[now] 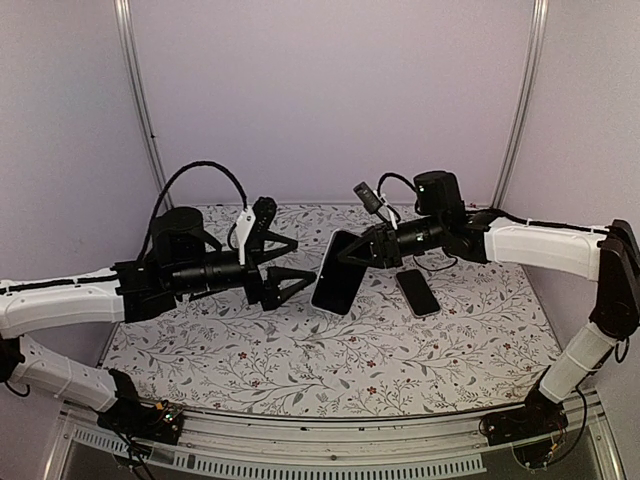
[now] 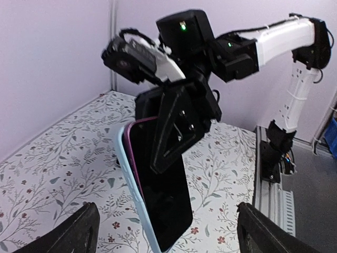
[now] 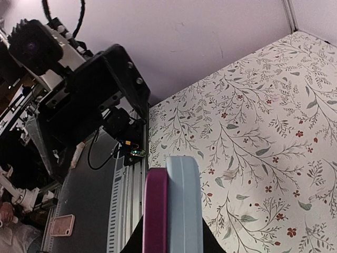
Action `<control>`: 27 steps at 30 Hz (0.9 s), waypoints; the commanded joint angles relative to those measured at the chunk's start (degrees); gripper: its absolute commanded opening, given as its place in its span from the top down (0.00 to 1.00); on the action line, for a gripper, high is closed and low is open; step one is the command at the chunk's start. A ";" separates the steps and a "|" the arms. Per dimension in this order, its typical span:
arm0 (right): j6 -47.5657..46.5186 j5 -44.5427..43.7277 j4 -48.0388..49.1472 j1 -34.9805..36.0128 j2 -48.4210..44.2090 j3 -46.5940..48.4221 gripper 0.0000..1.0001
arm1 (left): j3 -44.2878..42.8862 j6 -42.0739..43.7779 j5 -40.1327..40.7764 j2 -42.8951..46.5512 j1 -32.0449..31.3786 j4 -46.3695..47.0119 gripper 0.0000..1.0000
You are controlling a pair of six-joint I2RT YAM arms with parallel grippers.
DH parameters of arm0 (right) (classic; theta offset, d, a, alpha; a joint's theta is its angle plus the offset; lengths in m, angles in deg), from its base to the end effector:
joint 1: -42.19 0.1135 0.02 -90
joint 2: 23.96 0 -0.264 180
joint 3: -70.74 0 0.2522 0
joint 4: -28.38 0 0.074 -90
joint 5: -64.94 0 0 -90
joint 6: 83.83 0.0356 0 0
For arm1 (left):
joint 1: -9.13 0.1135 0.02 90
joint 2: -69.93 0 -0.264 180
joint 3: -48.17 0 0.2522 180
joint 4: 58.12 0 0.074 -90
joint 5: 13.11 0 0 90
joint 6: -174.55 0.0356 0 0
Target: Put the phone into the phone case
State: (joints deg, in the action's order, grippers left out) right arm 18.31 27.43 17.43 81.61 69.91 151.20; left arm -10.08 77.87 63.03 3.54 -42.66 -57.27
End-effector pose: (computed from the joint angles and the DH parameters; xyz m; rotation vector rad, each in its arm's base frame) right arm 0.2681 0.2570 0.2789 -1.1033 1.8160 1.4670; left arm 0.1613 -0.2187 0.3059 0.8588 1.5711 -0.9542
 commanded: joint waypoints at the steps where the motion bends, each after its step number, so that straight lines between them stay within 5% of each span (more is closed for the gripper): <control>1: -12.39 2.32 -7.98 2.44 -4.08 2.69 0.98 | -3.26 2.73 -10.68 -6.40 -0.42 -6.08 0.06; 8: -15.09 0.28 -9.80 4.55 -6.94 3.70 0.97 | -2.73 2.45 -8.87 -10.34 -0.42 -2.31 0.07; 15: -16.09 -3.84 -9.92 6.47 -8.57 5.55 0.97 | -3.08 -1.66 -14.18 -16.04 -0.64 4.35 0.34; 20: -16.62 -5.72 -9.30 6.54 -10.51 5.58 0.97 | -1.72 -3.03 -16.10 -16.33 -0.99 7.50 0.42; 24: -16.28 -6.00 -8.96 6.66 -10.55 5.51 0.97 | -1.74 -4.13 -16.33 -16.65 -1.51 10.66 0.57; 27: -16.27 -6.72 -8.98 6.77 -10.54 5.22 0.97 | -1.67 -5.55 -17.76 -17.61 -2.25 13.73 0.57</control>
State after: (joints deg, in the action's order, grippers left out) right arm 2.25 21.51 5.67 87.92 61.19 154.52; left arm -12.33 74.35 47.68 -13.11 -43.67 -49.73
